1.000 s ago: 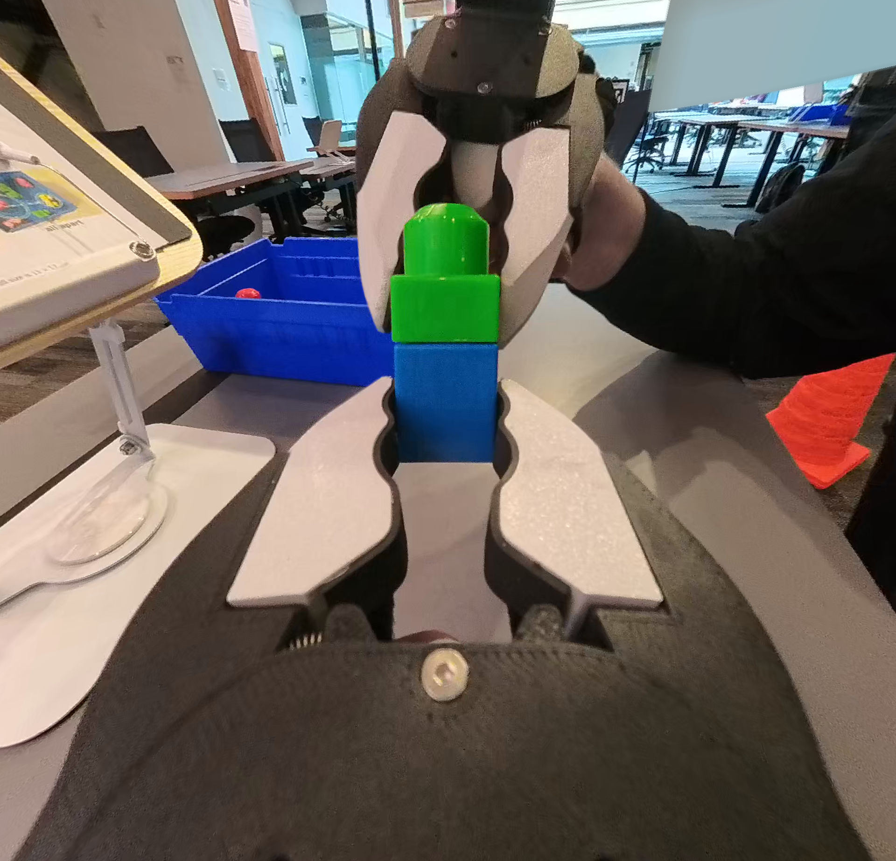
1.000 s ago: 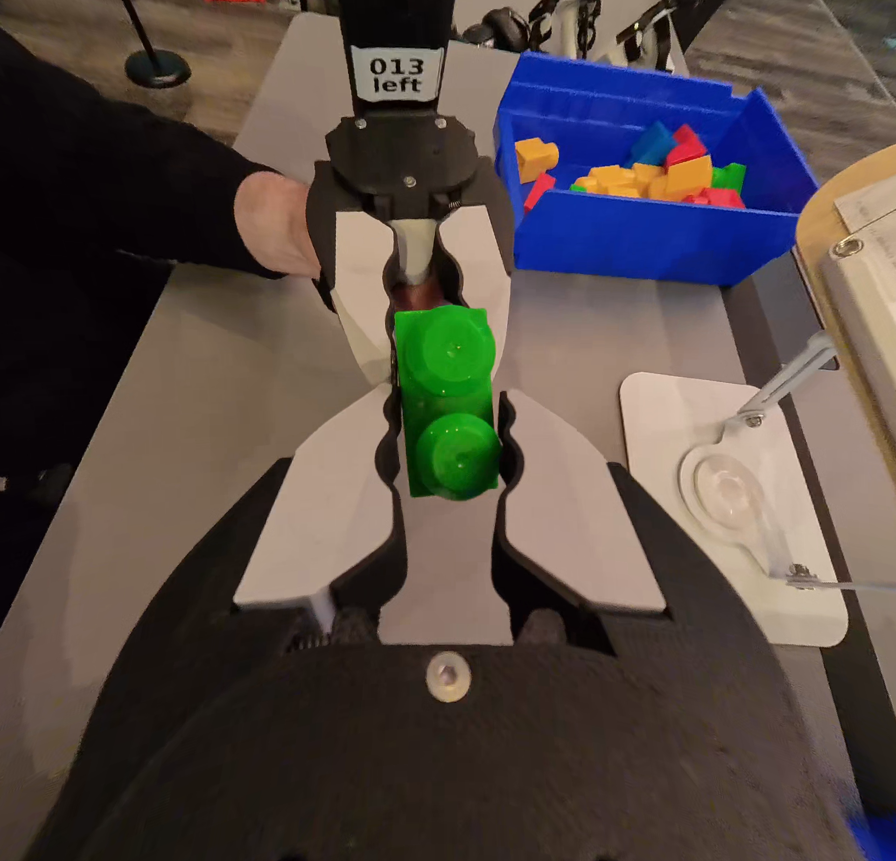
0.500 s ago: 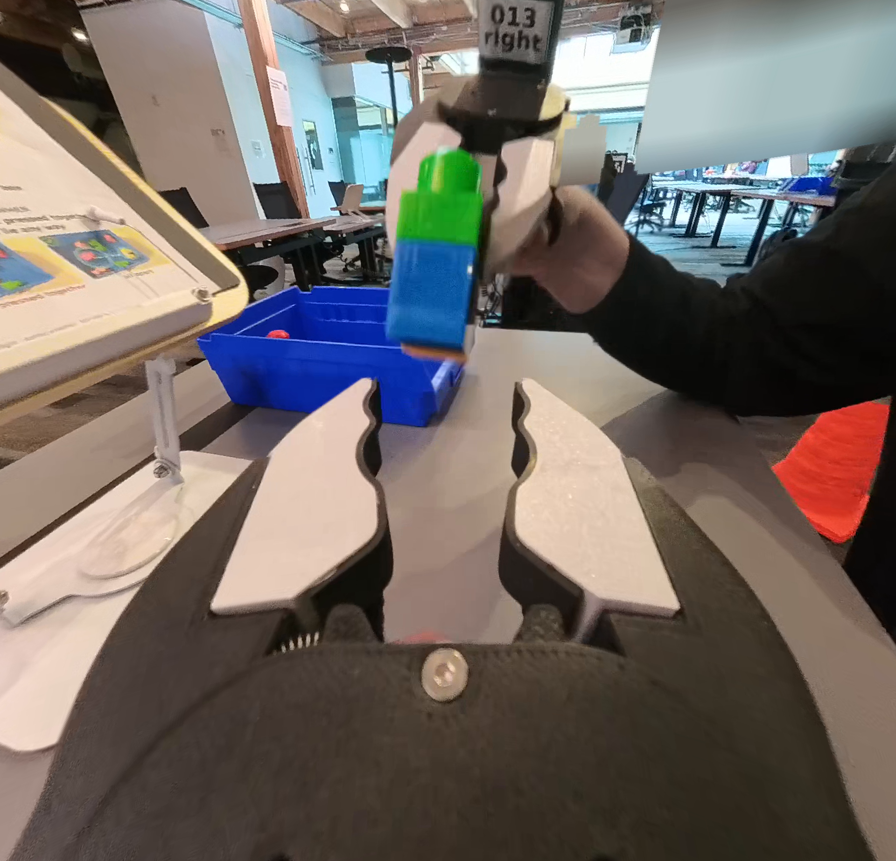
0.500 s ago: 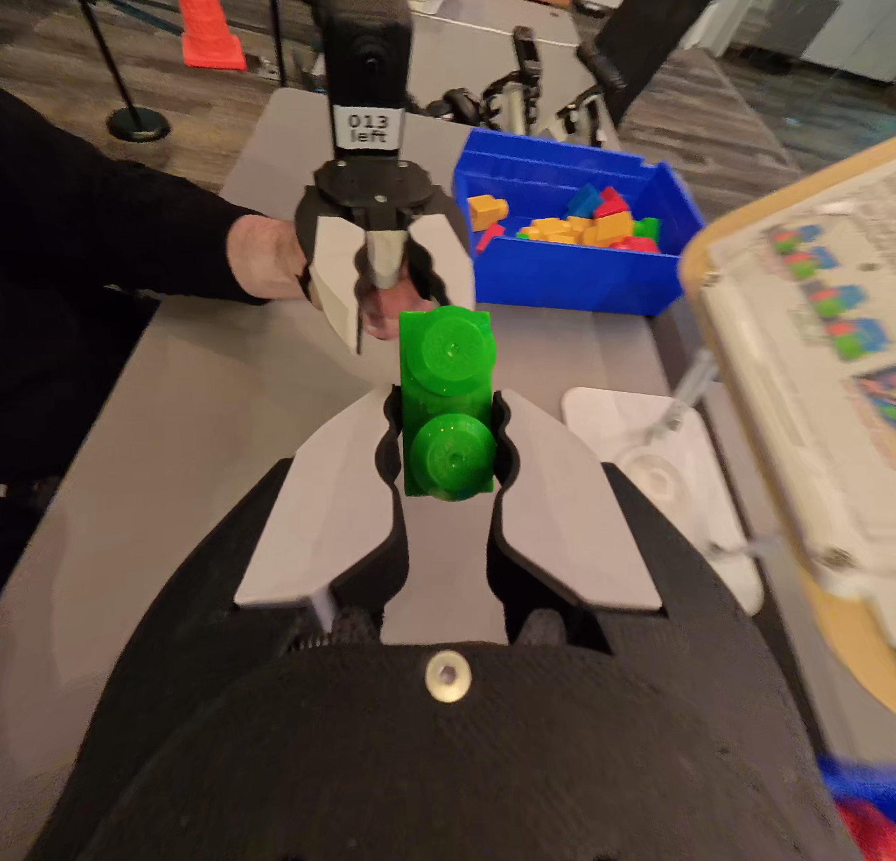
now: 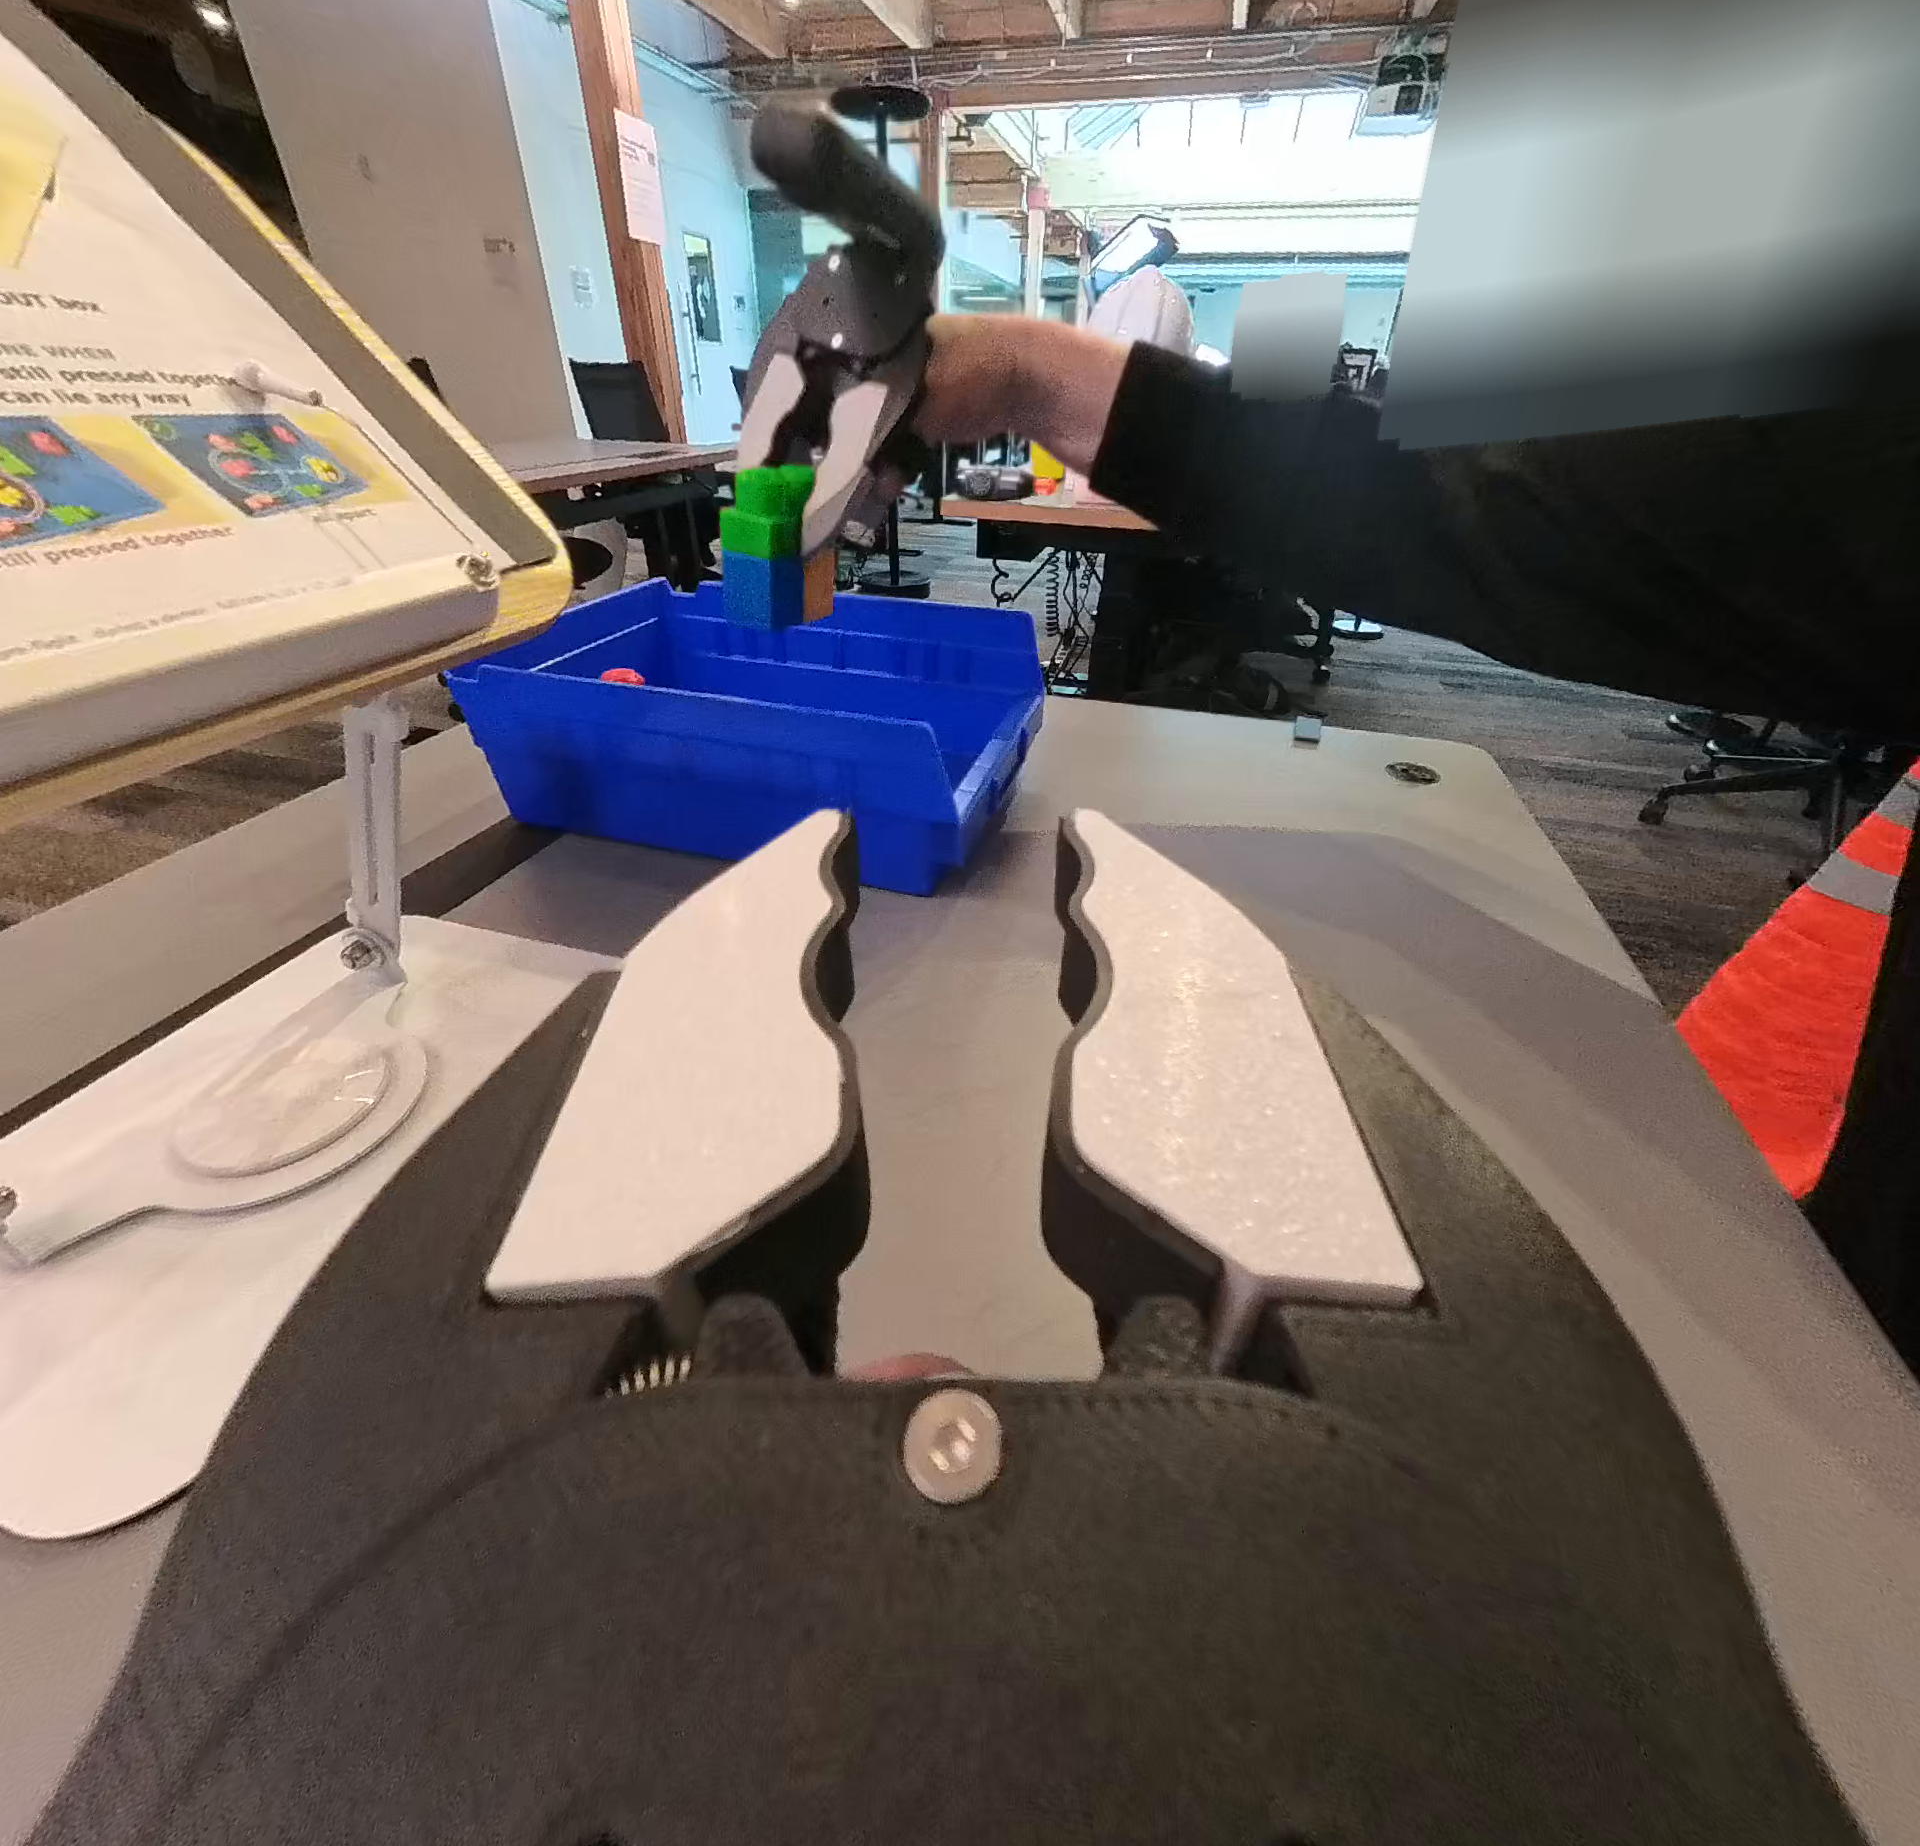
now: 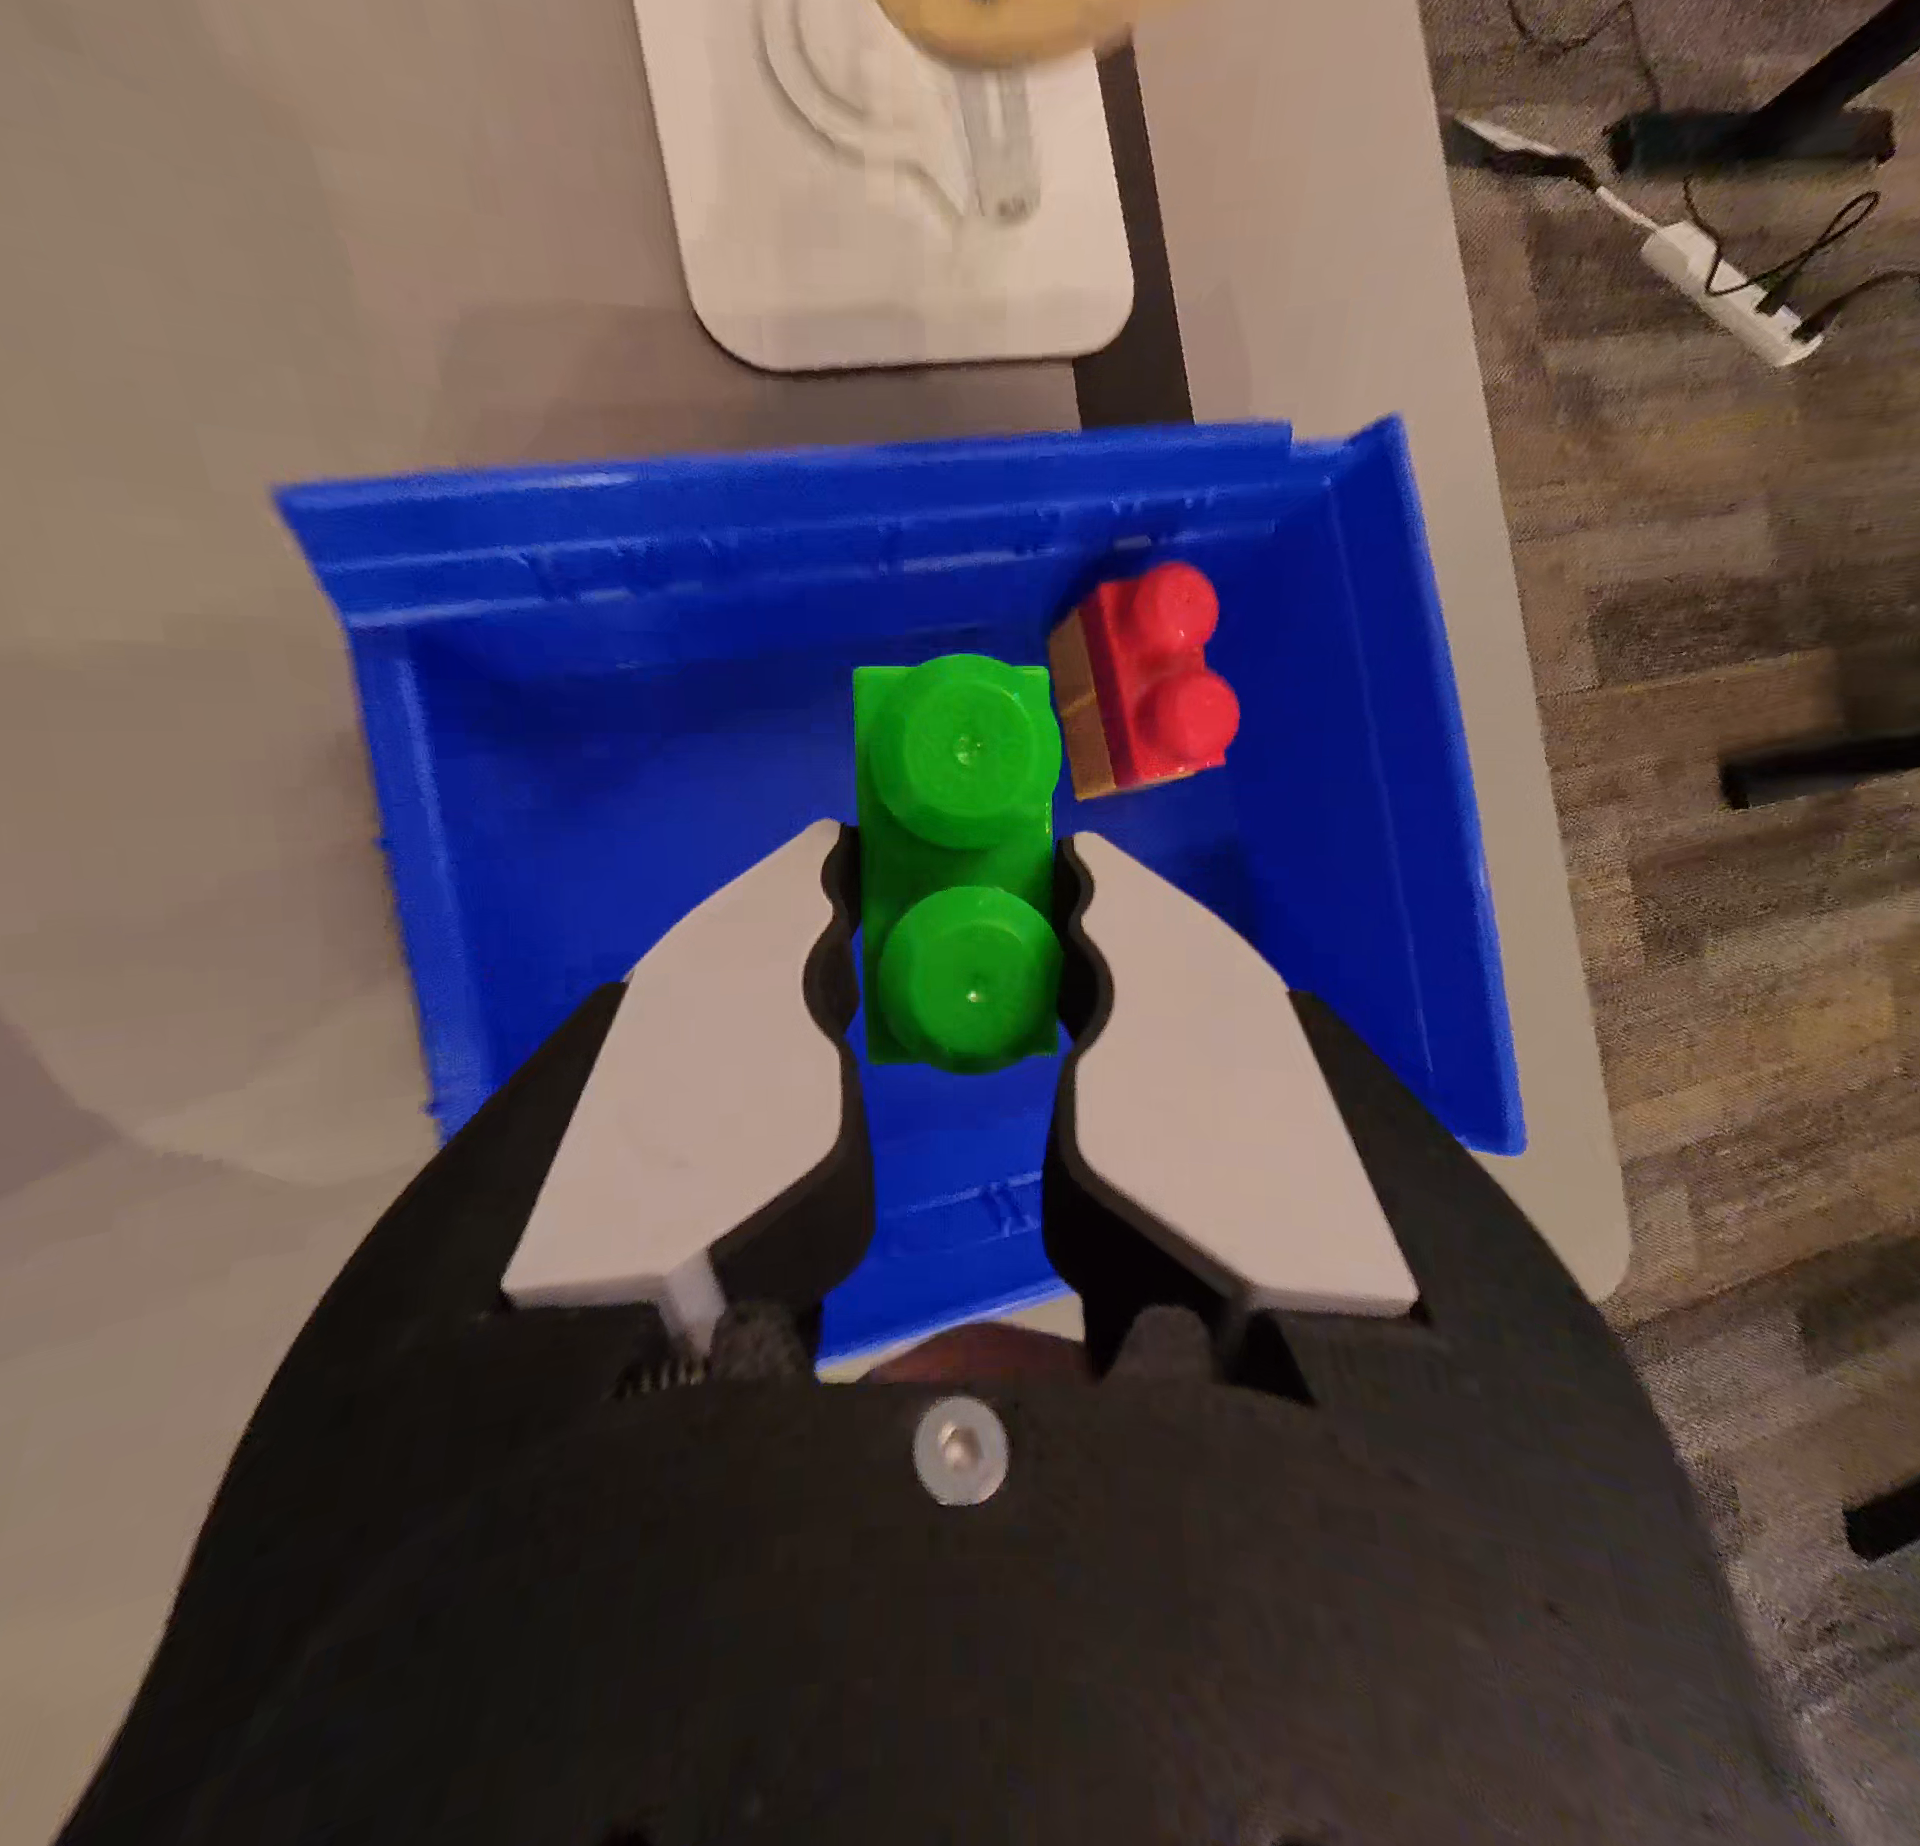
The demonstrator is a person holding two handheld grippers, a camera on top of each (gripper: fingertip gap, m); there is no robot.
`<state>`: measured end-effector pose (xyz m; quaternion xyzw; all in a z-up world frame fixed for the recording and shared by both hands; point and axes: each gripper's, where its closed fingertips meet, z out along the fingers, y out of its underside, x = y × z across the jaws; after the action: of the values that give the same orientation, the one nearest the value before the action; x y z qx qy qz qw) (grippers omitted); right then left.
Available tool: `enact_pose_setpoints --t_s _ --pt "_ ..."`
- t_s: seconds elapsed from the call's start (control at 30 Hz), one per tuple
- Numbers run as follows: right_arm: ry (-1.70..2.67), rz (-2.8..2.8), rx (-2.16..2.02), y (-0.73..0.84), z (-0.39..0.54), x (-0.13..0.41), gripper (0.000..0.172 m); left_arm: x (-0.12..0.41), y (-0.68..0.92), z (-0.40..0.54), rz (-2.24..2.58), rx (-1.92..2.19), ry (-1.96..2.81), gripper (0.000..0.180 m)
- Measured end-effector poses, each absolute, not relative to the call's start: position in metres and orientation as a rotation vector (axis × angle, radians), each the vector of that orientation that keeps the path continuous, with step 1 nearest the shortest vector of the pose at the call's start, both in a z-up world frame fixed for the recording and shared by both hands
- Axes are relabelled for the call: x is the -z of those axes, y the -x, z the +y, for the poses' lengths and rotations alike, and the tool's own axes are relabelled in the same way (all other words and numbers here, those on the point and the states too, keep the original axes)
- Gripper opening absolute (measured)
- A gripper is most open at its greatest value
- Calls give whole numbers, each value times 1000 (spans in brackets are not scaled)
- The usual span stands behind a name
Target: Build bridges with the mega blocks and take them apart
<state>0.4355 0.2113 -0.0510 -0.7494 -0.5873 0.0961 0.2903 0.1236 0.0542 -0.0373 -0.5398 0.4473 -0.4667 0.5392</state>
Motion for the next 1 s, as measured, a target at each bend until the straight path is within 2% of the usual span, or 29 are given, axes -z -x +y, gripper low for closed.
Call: enact_pose_setpoints --t_s 0.23,0.47,0.73,0.83,0.9,1.0 --pt "2165 -1665 -94 -462 258 126 36 44 -122 62 1048 1104 1311 34" --pt "2280 -1669 -19 -474 291 157 37 48 -119 66 1039 1109 1324 34" --pt "2363 -1750 98 -487 298 166 37 47 -117 67 1035 1112 1321 34" --pt "2332 -1798 219 -492 304 172 47 47 -118 66 1038 1108 1320 34" --pt "2302 -1831 281 -494 305 171 48 45 -117 66 1033 1114 1314 34" --pt "2295 -1786 374 -503 309 155 72 44 -114 67 1031 1102 1312 34"
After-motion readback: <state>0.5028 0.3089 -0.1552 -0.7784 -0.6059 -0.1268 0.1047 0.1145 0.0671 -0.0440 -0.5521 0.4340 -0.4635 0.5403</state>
